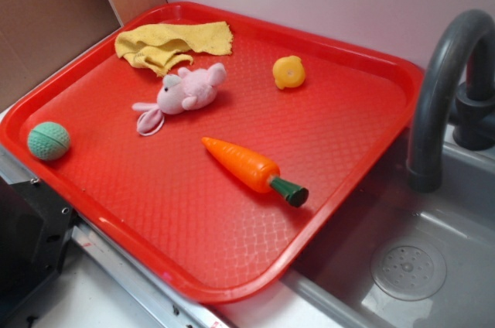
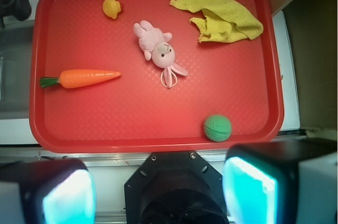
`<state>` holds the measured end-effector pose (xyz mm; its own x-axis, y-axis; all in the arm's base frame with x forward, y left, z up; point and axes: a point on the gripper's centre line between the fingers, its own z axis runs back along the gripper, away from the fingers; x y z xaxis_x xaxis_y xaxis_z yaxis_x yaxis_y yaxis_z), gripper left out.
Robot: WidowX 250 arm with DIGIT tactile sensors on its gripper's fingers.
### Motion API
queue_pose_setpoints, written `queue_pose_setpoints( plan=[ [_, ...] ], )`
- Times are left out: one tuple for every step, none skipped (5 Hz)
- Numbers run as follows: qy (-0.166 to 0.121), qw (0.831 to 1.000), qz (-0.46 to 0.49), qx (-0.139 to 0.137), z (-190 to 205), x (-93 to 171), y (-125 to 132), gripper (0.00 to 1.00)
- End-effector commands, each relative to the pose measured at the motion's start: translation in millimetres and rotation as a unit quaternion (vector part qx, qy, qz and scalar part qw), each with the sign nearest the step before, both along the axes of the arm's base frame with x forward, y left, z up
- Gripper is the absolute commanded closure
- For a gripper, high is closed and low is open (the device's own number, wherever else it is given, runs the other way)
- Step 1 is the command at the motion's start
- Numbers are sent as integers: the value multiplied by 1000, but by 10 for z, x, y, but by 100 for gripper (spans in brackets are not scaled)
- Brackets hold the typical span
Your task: Grab the carrot.
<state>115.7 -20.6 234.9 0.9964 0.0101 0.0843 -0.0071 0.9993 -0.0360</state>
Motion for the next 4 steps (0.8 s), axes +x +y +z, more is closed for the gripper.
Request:
queue_pose_setpoints(
  plan=[
    [0, 1000, 0, 0, 0, 0, 0, 0],
    [-28, 995, -91, 1, -52, 112, 9, 0],
    [-55, 975, -214, 14, -153, 283, -27, 0],
    [-71, 939, -335, 47, -255, 461, -212, 0]
  ],
)
